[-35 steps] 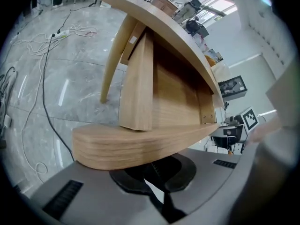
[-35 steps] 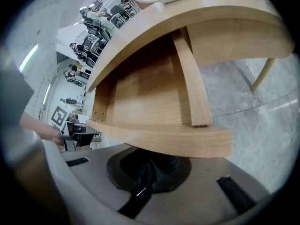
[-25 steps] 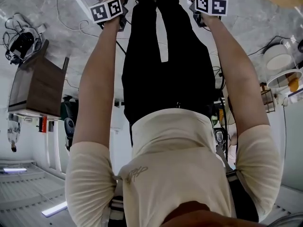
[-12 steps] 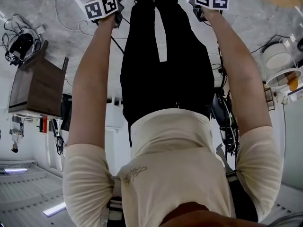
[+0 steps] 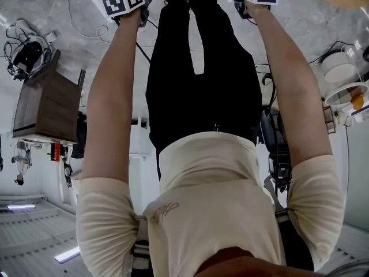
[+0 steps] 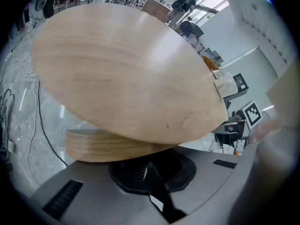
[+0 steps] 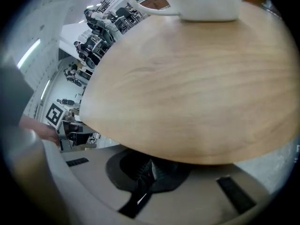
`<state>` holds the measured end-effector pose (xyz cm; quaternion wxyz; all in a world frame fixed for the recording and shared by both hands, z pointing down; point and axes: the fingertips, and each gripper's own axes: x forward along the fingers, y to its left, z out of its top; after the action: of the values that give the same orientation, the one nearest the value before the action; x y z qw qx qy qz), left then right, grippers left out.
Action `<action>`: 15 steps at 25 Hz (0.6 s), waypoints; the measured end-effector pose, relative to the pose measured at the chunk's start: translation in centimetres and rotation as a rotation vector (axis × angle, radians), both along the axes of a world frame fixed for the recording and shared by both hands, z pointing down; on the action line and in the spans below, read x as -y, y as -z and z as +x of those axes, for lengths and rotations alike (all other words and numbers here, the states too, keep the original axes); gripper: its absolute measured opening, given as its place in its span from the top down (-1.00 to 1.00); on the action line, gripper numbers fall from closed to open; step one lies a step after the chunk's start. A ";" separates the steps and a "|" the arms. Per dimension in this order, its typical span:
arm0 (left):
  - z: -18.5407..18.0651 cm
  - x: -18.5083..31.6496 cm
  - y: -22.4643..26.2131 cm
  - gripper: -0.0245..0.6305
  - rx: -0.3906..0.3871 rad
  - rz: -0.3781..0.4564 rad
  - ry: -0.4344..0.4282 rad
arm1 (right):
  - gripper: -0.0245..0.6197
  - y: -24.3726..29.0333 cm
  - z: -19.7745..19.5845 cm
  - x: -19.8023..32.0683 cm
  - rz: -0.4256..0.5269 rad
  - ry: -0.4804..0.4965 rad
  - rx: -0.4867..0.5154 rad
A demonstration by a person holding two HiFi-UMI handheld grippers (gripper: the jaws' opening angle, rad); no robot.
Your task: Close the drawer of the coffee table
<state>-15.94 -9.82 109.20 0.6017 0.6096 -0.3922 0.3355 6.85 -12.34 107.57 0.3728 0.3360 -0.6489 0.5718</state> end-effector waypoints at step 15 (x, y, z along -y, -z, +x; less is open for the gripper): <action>4.2 -2.8 2.2 0.91 -0.053 -0.031 -0.330 | 0.94 2.6 0.9 -1.4 -0.034 0.117 -0.111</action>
<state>-11.76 -7.03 107.01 0.5577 0.6652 -0.2654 0.4196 7.72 -10.90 104.93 0.4468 0.3220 -0.6360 0.5406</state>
